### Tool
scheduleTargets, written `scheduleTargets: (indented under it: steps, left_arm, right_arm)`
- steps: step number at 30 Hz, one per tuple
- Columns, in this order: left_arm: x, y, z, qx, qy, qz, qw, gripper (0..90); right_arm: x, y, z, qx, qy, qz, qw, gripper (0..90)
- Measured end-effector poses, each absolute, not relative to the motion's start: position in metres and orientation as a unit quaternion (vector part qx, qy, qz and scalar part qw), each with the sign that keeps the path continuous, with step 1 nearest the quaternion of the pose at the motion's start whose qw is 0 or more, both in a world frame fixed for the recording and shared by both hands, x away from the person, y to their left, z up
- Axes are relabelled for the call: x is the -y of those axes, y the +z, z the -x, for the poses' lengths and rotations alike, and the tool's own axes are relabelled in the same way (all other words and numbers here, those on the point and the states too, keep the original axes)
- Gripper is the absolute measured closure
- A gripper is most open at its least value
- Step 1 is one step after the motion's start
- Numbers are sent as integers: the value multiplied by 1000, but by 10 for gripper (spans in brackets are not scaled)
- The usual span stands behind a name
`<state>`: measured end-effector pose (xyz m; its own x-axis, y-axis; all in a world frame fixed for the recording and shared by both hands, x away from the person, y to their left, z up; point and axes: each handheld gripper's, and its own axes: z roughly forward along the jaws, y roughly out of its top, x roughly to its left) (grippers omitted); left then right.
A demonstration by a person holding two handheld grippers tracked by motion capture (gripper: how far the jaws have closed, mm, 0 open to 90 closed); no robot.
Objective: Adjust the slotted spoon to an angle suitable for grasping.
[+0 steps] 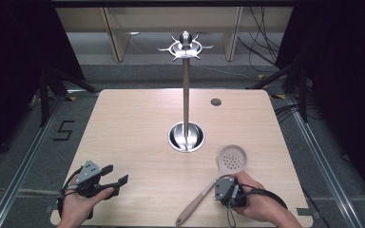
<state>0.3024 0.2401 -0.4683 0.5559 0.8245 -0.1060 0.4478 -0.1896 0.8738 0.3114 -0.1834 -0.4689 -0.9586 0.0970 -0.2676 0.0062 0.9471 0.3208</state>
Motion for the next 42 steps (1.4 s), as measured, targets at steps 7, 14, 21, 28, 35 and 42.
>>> scheduleTargets:
  steps: [7,14,21,28,35,42]
  left_arm:
    - [-242,-467,-302,-418,207,-749,471,278]
    - [-240,-468,-302,-423,198,-745,476,277]
    - [-241,-468,-301,-427,199,-743,476,277]
    - [-242,-468,-302,-417,201,-749,474,276]
    - [-240,-468,-301,-435,189,-737,481,276]
    - [-241,-468,-300,-431,191,-740,480,275]
  right_arm:
    - [181,-466,-312,-981,145,-25,128,697]
    - [182,-460,-325,-982,137,-41,121,709]
    - [171,-459,-330,-985,122,-10,121,621]
    - [140,-453,-323,-985,132,62,91,564]
    - [117,-458,-315,-984,119,115,64,548]
    - [98,-462,-310,-981,96,159,57,541]
